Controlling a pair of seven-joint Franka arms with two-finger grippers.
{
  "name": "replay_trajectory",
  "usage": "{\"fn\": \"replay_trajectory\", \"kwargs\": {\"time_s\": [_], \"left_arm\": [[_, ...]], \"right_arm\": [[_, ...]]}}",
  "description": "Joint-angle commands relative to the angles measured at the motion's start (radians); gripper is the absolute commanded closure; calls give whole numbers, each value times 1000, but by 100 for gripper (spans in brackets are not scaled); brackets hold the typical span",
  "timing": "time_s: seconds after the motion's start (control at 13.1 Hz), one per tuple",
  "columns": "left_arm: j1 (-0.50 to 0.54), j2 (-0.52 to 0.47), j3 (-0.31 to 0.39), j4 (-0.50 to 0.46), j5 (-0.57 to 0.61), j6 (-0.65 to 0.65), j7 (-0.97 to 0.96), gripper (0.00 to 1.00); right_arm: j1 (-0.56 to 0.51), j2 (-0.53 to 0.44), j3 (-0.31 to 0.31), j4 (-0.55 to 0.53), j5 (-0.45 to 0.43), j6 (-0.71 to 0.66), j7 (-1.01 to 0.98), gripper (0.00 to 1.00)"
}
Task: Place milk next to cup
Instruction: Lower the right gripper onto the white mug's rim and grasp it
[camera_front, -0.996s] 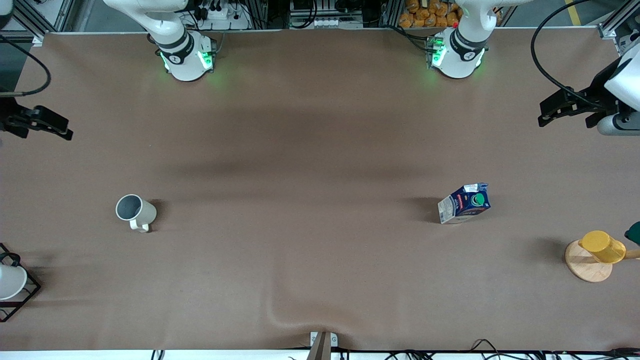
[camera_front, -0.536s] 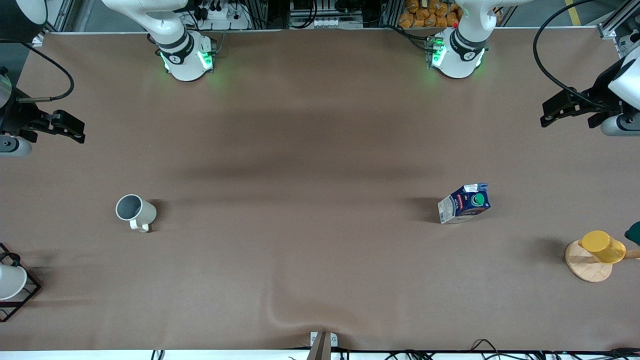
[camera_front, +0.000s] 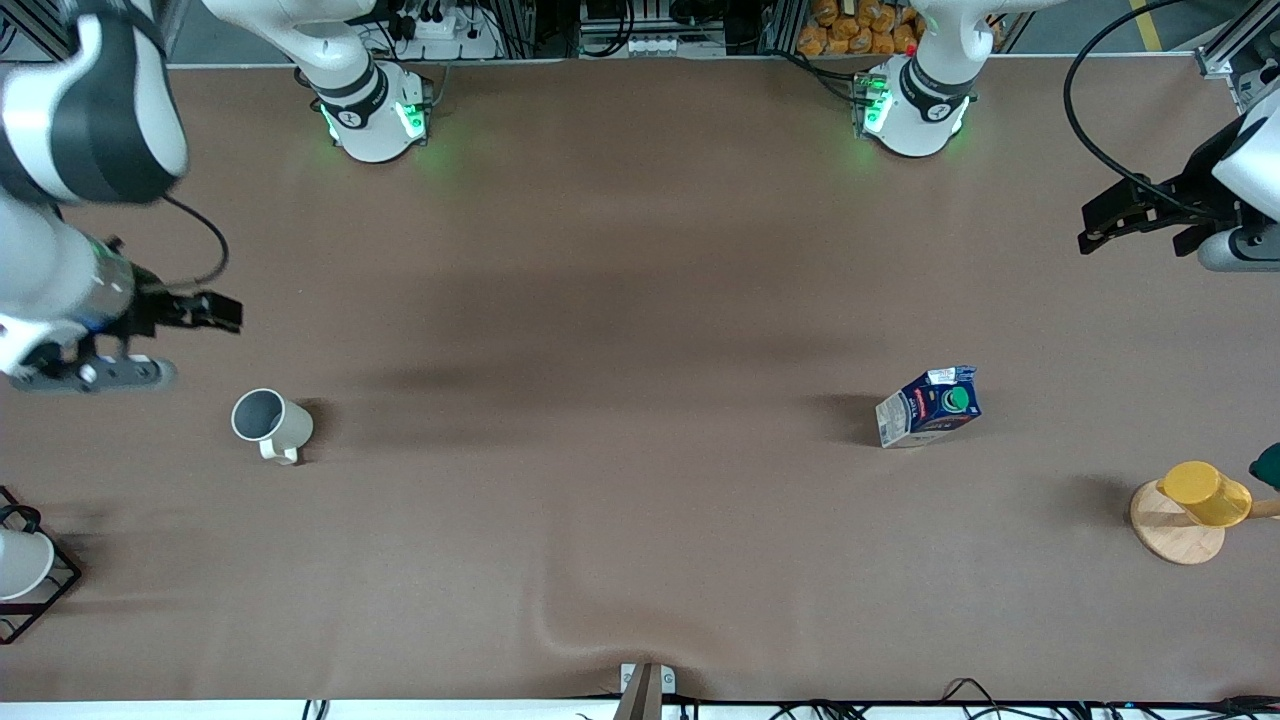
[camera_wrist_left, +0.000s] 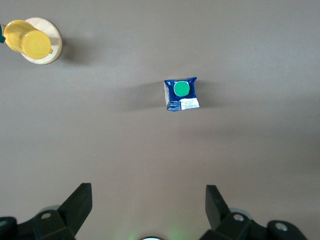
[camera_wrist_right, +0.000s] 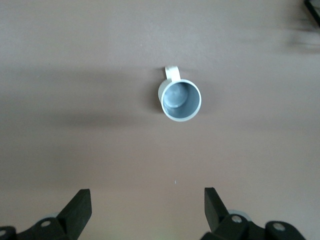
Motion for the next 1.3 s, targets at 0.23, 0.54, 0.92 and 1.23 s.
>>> {"fn": "replay_trajectory", "kwargs": {"time_s": [0.23,0.54,0.92,1.23], "left_arm": [[-5,0,-6,9,6,-2,-20,0],[-5,0,-6,9,6,-2,-20,0],[2,0,-3,9,6,-2,-9,0],[2,0,0,10,6,-2,-4,0]], "right_arm": [[-2,220,-6,53,-4,174,0,0],[-51,332,-4,51,-4,237,-10,0],[-125,375,-4,50,-2,314,-255,0],[-156,392,-4,39,-1,311,-437,0]]}}
